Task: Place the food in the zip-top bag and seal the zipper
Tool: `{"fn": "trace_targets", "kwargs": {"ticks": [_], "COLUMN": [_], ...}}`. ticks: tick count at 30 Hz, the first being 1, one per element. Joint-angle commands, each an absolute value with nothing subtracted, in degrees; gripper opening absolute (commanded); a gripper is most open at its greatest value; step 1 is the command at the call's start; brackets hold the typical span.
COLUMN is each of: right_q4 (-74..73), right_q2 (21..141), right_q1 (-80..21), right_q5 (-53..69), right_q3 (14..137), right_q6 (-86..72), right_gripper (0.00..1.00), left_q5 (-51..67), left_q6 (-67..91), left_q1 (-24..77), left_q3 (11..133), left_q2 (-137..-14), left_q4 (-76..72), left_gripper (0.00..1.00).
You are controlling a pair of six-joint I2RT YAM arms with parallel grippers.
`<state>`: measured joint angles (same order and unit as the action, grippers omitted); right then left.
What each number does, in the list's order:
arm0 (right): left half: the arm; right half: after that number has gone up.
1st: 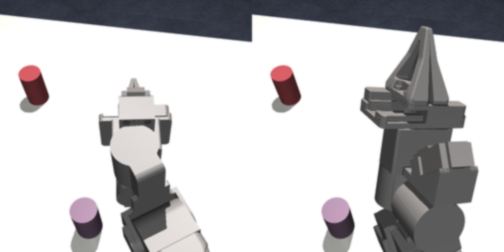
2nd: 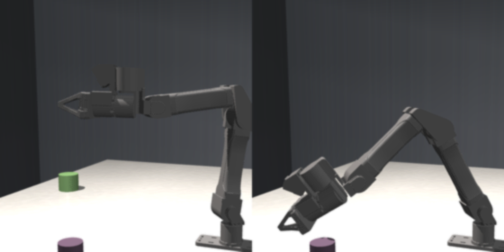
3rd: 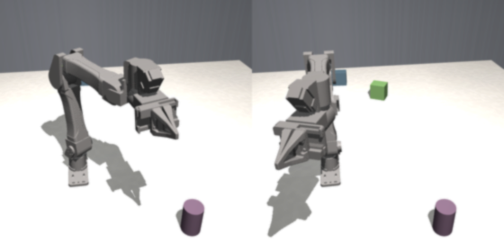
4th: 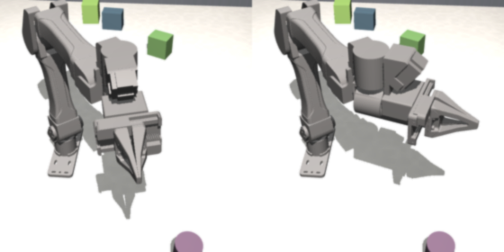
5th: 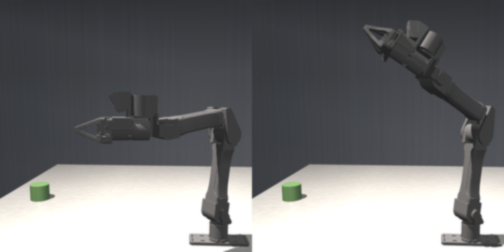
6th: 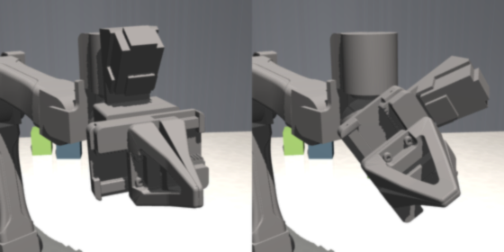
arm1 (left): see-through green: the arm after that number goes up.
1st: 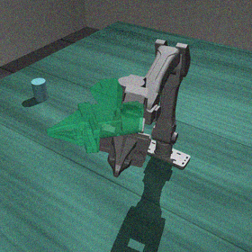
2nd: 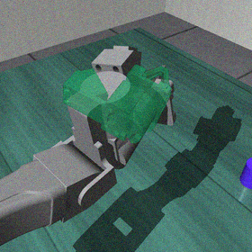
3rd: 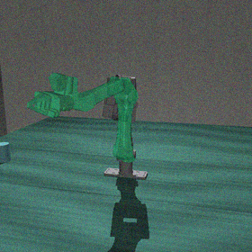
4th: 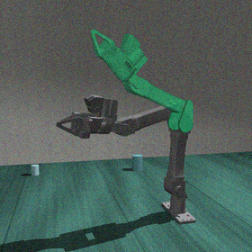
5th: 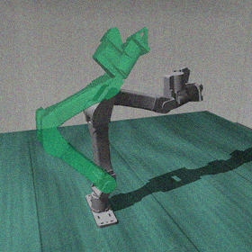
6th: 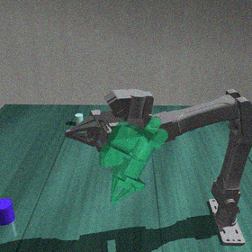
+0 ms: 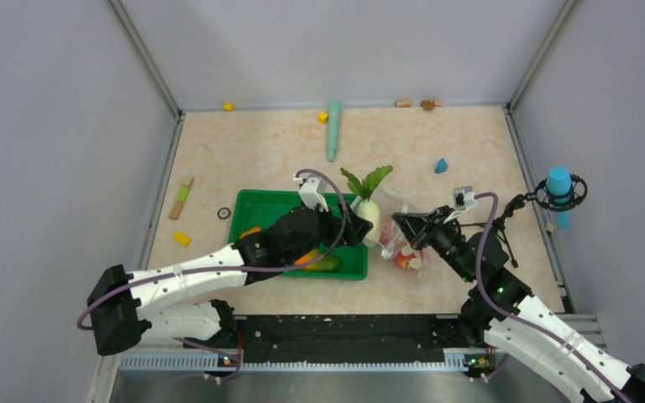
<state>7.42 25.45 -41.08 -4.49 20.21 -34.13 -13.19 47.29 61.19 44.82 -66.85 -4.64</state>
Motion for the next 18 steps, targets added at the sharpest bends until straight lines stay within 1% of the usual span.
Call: {"fn": "trace_targets", "kwargs": {"ticks": [1, 3, 6, 9, 11, 14, 18], "right_q4": [9.6, 9.5, 9.3, 9.3, 9.5, 9.5, 9.5], "right_q2": [24.6, 24.7, 24.8, 24.9, 25.2, 25.7, 26.3], "right_q1": [-40.7, -40.7, -40.7, -40.7, -40.7, -40.6, -40.7], "right_q5": [-4.7, -4.2, -3.4, -3.1, -2.9, -2.5, -2.5], "right_q3": [20.9, 21.0, 21.5, 21.5, 21.6, 21.7, 21.8], "right_q6": [-33.8, -33.4, -32.8, -32.3, -32.2, -32.0, -31.7], "right_gripper": [0.00, 0.00, 0.00, 0.00, 0.00, 0.00, 0.00], "left_q5": [-21.8, -24.0, -22.9, -12.7, -4.3, 3.5, 7.8], "left_q6": [43.7, 42.3, 41.7, 41.5, 41.9, 42.7, 42.6], "left_q1": [61.3, 61.0, 58.9, 54.5, 50.7, 48.3, 47.6], "left_q3": [44.0, 44.0, 44.4, 44.6, 45.2, 46.5, 49.4], "left_q2": [-61.3, -60.3, -60.3, -62.6, -65.4, -70.8, -75.8], "left_q4": [-0.4, 1.0, 3.6, 2.7, 1.2, -1.2, -1.7], "left_gripper": [0.90, 0.93, 0.93, 0.91, 0.81, 0.66, 0.56]}}
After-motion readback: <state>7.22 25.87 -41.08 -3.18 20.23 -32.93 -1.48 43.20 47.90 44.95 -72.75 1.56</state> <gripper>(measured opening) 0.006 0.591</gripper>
